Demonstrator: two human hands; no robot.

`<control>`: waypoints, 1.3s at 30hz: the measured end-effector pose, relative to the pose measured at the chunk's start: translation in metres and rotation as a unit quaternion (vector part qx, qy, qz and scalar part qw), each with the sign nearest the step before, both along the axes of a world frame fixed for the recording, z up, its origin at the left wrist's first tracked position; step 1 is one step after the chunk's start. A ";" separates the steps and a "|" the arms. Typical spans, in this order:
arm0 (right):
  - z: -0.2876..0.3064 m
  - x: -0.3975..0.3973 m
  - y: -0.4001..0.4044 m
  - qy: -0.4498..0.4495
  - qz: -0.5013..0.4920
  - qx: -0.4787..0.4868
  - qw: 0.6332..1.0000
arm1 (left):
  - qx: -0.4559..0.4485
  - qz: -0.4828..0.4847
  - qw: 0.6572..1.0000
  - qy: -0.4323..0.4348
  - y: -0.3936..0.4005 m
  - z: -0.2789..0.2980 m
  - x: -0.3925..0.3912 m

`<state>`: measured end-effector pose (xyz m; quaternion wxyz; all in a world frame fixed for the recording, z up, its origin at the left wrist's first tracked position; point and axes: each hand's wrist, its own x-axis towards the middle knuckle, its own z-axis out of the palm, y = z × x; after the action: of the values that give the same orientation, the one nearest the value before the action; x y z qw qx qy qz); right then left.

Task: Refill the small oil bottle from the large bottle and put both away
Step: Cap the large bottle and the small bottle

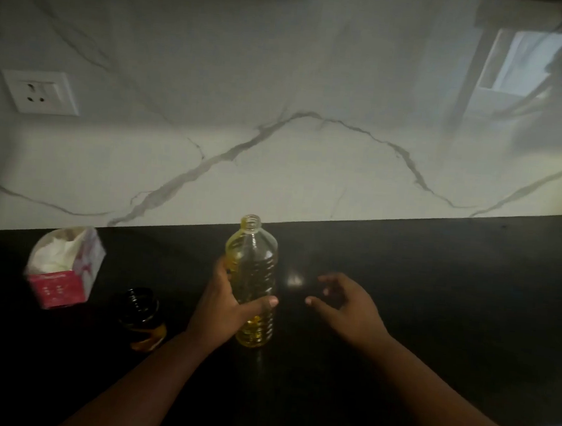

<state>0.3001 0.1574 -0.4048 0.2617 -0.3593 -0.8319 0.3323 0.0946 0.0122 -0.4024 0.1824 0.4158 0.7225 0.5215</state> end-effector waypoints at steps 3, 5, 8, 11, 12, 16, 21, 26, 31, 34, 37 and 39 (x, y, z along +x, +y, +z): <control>-0.014 0.044 0.027 -0.020 -0.081 0.021 0.996 | -0.001 0.043 0.999 -0.029 0.016 -0.002 0.017; -0.027 0.070 0.043 -0.115 -0.088 -0.018 0.989 | 0.004 0.060 0.998 -0.031 0.026 -0.003 0.026; -0.048 0.095 0.056 -0.249 -0.063 -0.064 0.964 | 0.008 0.067 0.997 -0.034 0.036 -0.004 0.034; -0.057 0.104 0.058 -0.246 -0.049 -0.092 0.963 | 0.000 0.068 0.997 -0.040 0.042 -0.005 0.038; -0.056 0.104 0.058 -0.236 -0.046 -0.099 0.966 | 0.000 0.068 0.997 -0.040 0.043 -0.005 0.038; -0.052 0.101 0.060 -0.234 -0.024 -0.144 0.961 | -0.008 0.066 0.997 -0.043 0.045 -0.004 0.039; -0.051 0.094 0.061 -0.197 -0.026 -0.256 0.946 | -0.013 0.066 0.997 -0.038 0.046 -0.004 0.041; -0.027 0.085 0.054 -0.105 -0.048 -0.340 0.933 | -0.017 0.071 0.997 -0.029 0.045 -0.006 0.041; 0.031 0.048 0.039 0.100 -0.056 -0.383 0.917 | -0.015 0.076 0.997 -0.027 0.044 -0.006 0.041; 0.066 0.015 0.030 0.151 -0.008 -0.357 0.922 | -0.015 0.067 0.997 -0.037 0.044 -0.005 0.041; 0.095 -0.018 0.020 0.176 0.014 -0.288 0.941 | -0.018 0.062 0.997 -0.041 0.043 -0.003 0.040; 0.111 -0.039 0.014 0.184 0.014 -0.192 0.964 | -0.022 0.064 0.997 -0.037 0.043 -0.003 0.040</control>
<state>0.2616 0.1718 -0.2939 0.3317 -0.3239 -0.6949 0.5498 0.1345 0.0552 -0.4054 0.1840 0.3452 0.7514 0.5313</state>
